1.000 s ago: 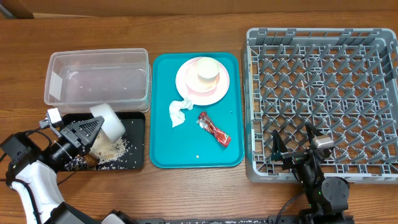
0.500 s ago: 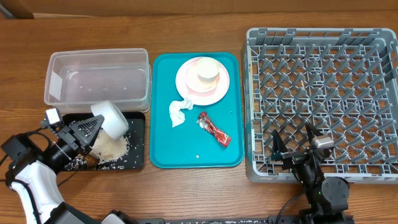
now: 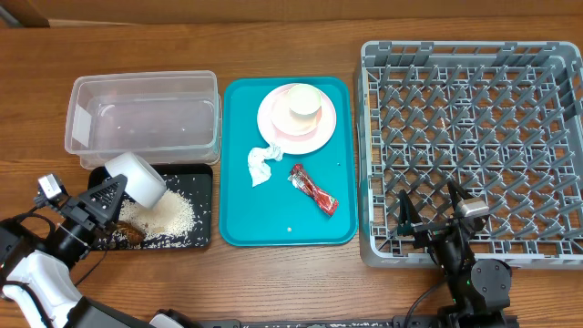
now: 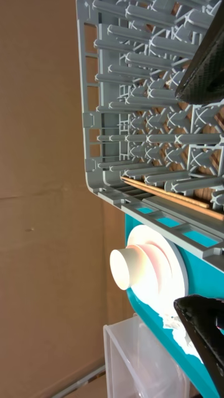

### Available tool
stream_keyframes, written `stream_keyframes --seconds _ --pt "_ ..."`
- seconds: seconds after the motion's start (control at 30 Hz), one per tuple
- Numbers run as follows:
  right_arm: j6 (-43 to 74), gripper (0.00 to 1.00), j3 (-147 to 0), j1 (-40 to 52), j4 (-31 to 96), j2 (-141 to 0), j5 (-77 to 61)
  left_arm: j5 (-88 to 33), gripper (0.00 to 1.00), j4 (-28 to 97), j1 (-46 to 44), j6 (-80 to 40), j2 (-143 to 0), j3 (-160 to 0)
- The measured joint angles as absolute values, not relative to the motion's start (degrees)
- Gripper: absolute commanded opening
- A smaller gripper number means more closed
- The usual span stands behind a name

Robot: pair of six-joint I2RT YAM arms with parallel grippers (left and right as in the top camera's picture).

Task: Sort waste into correct bins and load items into the dishwasher
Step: 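Tilt the bowl with the left gripper to dump rice onto the black tray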

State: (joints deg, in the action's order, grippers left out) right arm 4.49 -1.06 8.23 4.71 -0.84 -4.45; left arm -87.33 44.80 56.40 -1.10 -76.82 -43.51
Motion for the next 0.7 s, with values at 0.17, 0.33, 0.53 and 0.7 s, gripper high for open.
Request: stream_keyframes --seconds 0.17,0.33,0.53,0.7 --pt "4.49 1.00 -1.06 8.23 4.69 -0.84 -4.45 -87.85 0.04 44.73 56.40 -0.56 -76.82 -43.51" --pt "4.49 1.00 -1.06 8.23 4.71 -0.84 -4.45 -87.77 0.04 45.23 56.40 -0.21 -76.82 -43.51" --pt "4.49 1.00 -1.06 8.23 4.69 -0.84 -4.43 -86.21 0.04 46.72 55.29 -1.54 -76.31 -43.53" --pt "4.49 1.00 -1.06 8.23 4.73 -0.84 -4.45 -79.70 0.04 46.76 48.71 -5.48 -74.02 -45.01"
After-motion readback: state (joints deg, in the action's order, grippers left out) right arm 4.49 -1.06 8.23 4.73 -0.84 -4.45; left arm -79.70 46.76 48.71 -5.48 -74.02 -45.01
